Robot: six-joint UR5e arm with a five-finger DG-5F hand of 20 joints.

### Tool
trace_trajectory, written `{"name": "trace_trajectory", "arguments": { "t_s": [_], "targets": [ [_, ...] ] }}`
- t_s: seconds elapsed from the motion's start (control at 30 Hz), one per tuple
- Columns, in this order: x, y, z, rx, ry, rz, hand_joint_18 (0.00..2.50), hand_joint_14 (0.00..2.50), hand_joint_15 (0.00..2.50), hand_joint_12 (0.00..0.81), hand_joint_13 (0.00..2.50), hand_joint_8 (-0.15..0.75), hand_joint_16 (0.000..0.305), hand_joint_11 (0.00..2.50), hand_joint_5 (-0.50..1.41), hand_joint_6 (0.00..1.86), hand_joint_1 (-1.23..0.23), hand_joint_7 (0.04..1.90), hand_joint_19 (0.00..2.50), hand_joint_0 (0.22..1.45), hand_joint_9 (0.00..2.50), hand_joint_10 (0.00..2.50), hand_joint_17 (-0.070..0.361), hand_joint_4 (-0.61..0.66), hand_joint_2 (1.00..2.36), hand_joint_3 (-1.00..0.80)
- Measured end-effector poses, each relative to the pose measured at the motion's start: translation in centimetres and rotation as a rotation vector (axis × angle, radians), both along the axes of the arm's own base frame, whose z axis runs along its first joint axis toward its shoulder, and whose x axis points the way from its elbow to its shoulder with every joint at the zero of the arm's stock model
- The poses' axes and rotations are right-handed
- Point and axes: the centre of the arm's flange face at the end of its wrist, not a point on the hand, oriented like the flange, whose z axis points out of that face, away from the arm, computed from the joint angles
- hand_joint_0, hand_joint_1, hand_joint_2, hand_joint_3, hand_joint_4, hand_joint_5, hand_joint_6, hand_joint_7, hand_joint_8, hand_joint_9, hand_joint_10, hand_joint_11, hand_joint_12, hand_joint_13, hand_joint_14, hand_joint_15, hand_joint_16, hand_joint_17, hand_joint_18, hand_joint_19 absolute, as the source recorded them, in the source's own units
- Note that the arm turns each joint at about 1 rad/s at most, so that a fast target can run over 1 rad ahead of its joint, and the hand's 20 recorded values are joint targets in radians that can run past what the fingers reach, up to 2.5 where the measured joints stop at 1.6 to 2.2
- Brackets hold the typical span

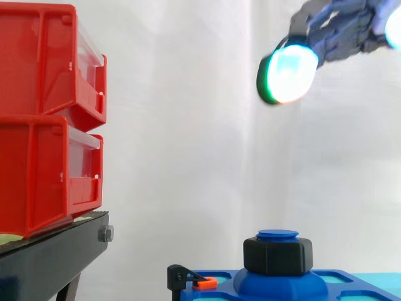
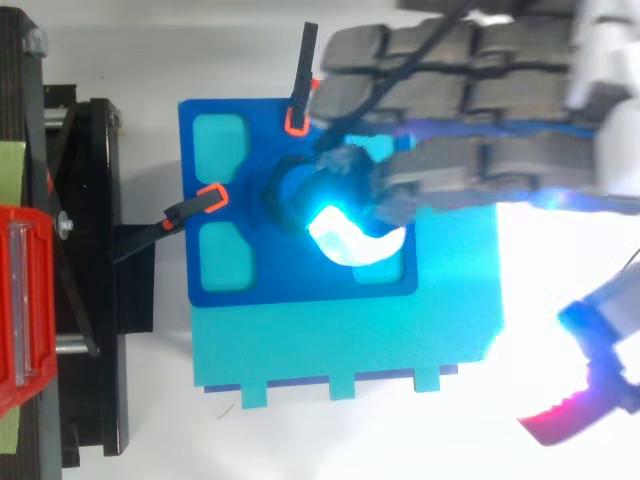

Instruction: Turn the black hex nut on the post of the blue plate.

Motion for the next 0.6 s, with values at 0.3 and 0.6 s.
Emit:
{"name": "trace_trajectory", "arguments": {
  "t_s": [0.3, 0.6],
  "targets": [
    [-3.4, -0.2, -4.6, 0.182, 0.057, -0.074, 0.0, 0.0, 0.0, 0.383, 0.0, 0.214, 0.059, 0.0, -0.21, 0.5, -0.56, 0.63, 0.06, 0.44, 0.15, 0.0, 0.132, 0.1, 1.0, -0.5],
    [-3.8, -0.4, -5.4, 0.417, 0.089, -0.12, 0.0, 0.0, 0.0, 0.376, 0.0, 0.192, 0.06, 0.0, -0.22, 0.5, -0.52, 0.63, 0.05, 0.43, 0.06, 0.0, 0.135, 0.09, 1.0, -0.5]
  ]
}}
